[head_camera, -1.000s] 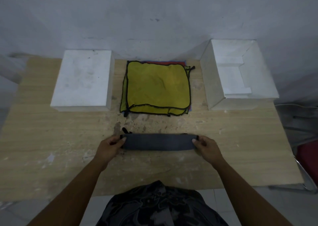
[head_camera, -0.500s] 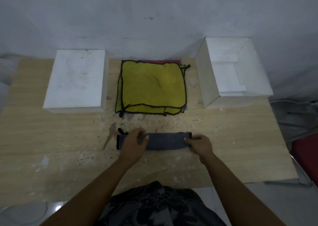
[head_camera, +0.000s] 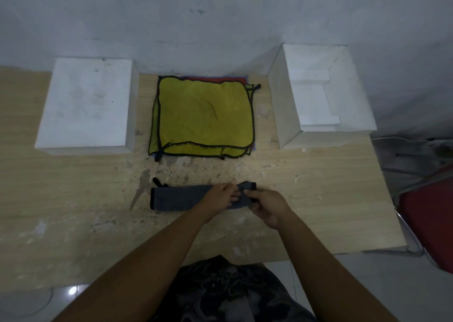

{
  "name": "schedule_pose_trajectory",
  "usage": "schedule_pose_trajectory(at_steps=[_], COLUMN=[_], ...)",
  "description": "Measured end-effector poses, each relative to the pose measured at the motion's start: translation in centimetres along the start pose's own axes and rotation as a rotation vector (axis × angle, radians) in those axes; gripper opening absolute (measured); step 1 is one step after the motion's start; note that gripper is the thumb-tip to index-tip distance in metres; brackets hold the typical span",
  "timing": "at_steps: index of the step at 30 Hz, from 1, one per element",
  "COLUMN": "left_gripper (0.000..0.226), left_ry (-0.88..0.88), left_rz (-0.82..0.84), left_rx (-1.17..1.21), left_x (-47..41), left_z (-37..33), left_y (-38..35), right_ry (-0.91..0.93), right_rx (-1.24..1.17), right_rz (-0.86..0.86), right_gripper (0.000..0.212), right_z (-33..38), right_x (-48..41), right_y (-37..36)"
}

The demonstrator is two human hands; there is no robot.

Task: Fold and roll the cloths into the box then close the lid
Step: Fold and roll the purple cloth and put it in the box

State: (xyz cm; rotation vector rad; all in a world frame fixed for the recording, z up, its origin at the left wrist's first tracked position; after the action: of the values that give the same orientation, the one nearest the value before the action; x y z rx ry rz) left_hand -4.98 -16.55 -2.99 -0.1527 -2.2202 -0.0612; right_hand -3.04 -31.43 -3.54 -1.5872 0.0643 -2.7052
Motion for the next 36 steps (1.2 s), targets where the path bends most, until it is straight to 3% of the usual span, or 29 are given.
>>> schedule_pose_trajectory(at_steps=[7, 10, 13, 21, 25, 27, 30, 32, 36], left_gripper=[0.053, 0.045, 0.034, 0.024, 0.025, 0.028, 0.031, 0.035, 0.040], left_ry=[0.062, 0.046, 0.045, 0.032, -0.108, -0.097, -0.012, -0.008, 0.004], left_rz=[0.059, 0.113, 0.037, -0.135, -0.243, -0.134, 0.028, 0.004, -0.048], left_rx=[0.191, 0.244, 0.232, 0.088, -0.061, 0.004, 0.113, 0.113, 0.129], left_x=[0.5, 1.0, 0.9, 1.1, 1.5, 1.7, 2.1, 1.8, 1.4], left_z=[0.1, 0.3, 0.9, 1.7, 2.0, 1.7, 1.1, 1.4, 1.9], left_y=[1.6, 2.7, 4.1, 6.1, 6.4, 5.9, 4.9, 4.7, 4.9], right_ry=[0.238, 0.305, 0.339, 0.432, 0.461, 0.497, 0.482, 0.388, 0.290], right_rx=[0.273, 0.400, 0.493, 0.914, 0.821, 0.739, 0.777, 0.760, 0.535], right_rz=[0.014, 0.033, 0.036, 0.060, 0.013, -0.146, -0.309, -0.278, -0.225], right_gripper=[0.017, 0.030, 0.039, 0.032, 0.020, 0.013, 0.021, 0.027, 0.018], right_z=[0.4, 0.2, -0.2, -1.5, -2.1, -2.0, -2.1, -2.4, -2.3], right_x=[2.5, 2.6, 2.4, 1.7, 1.6, 1.7, 1.9, 1.6, 1.5], right_y=[-2.0, -2.7, -3.6, -4.9, -4.6, -4.2, -3.8, -4.0, -4.6])
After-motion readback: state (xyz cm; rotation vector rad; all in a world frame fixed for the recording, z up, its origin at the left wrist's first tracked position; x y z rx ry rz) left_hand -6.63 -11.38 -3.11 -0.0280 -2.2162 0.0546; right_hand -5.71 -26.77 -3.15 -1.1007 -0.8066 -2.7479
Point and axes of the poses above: each hand's wrist, its own x-axis away from the middle knuckle, its own y-axis out of the back of the hand, z = x × y, the point moved 1 cm from there along -x, towards the middle knuckle, and after that the axes turned 1 degree about y, right-handed, at the moved point
